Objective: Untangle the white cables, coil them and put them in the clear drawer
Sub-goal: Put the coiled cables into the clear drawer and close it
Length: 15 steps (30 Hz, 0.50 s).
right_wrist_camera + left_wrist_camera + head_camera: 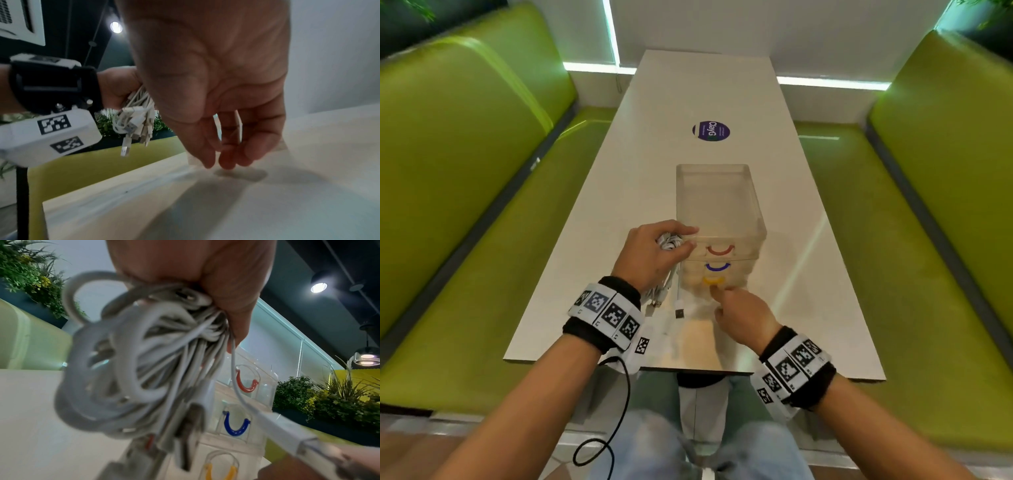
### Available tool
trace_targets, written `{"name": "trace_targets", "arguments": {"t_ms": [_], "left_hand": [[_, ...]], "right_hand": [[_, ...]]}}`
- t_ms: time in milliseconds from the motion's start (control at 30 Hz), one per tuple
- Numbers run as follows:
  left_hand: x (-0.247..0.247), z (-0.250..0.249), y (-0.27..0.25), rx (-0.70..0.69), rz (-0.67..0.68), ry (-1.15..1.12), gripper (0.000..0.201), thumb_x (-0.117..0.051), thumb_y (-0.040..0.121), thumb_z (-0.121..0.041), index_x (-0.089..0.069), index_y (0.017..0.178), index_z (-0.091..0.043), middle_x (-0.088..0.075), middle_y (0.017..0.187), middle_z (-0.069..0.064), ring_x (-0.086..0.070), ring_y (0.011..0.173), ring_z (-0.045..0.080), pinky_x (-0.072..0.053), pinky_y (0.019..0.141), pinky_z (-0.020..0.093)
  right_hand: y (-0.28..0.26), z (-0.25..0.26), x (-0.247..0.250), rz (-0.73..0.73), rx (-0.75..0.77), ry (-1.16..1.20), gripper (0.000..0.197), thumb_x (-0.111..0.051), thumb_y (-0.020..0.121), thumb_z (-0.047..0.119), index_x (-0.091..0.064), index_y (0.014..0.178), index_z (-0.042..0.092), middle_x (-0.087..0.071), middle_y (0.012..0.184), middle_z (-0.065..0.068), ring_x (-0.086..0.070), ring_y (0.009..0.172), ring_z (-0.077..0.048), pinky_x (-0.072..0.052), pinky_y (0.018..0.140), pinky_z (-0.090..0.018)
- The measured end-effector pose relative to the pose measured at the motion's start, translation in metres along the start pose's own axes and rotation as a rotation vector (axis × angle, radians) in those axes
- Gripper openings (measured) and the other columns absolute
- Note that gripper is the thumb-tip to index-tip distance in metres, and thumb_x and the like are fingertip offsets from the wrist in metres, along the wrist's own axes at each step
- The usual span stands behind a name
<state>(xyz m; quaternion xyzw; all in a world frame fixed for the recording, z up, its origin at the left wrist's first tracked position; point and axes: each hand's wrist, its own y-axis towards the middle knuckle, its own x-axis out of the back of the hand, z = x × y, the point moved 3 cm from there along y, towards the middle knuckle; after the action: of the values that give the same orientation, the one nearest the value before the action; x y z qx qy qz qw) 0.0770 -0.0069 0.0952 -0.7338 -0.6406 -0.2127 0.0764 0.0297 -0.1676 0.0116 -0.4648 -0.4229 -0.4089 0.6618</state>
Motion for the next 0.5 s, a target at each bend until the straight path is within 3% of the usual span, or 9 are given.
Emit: {"name": "trace_targets", "arguments": {"t_ms": [133,233,367,500], "left_hand": [[0.000,0.002,0.001,0.000,-0.017,-0.011,0.016,-0.072,0.082,-0.018,-0.073,0.095,-0.027,-0.072,0.096,-0.009,-0.064,0.090,-0.003,-0.048,0.081,0.011],[-0.001,0.002,0.001,-0.006,-0.011,-0.004,0.015,-0.072,0.082,-0.019,-0.073,0.097,-0.024,-0.068,0.093,-0.021,-0.063,0.089,-0.007,-0.049,0.081,0.012],[-0.001,0.002,0.002,-0.022,-0.017,0.002,0.016,-0.073,0.082,-0.019,-0.073,0.097,-0.020,-0.067,0.091,-0.025,-0.062,0.087,-0.010,-0.048,0.081,0.011],[0.002,0.004,0.004,-0.006,-0.039,-0.016,0.015,-0.074,0.081,-0.018,-0.073,0.096,-0.020,-0.069,0.093,-0.018,-0.064,0.089,-0.006,-0.048,0.082,0.011]], "right_hand": [[0.002,0.003,-0.001,-0.107,0.020,0.031,0.048,-0.040,0.094,0.014,-0.034,0.141,0.017,-0.055,0.123,-0.011,-0.059,0.102,-0.033,-0.048,0.072,-0.037],[0.003,0.003,0.001,-0.128,0.038,0.032,0.046,-0.040,0.093,0.013,-0.038,0.139,0.015,-0.056,0.122,-0.010,-0.058,0.104,-0.032,-0.048,0.072,-0.036],[0.005,0.003,0.012,-0.059,0.000,0.199,0.041,-0.051,0.089,0.015,-0.047,0.129,0.008,-0.058,0.117,-0.013,-0.058,0.099,-0.030,-0.043,0.073,-0.032],[-0.018,0.014,0.011,0.119,0.053,0.136,0.039,-0.056,0.089,0.026,-0.053,0.124,0.011,-0.061,0.112,-0.009,-0.059,0.099,-0.026,-0.043,0.075,-0.030]]}}
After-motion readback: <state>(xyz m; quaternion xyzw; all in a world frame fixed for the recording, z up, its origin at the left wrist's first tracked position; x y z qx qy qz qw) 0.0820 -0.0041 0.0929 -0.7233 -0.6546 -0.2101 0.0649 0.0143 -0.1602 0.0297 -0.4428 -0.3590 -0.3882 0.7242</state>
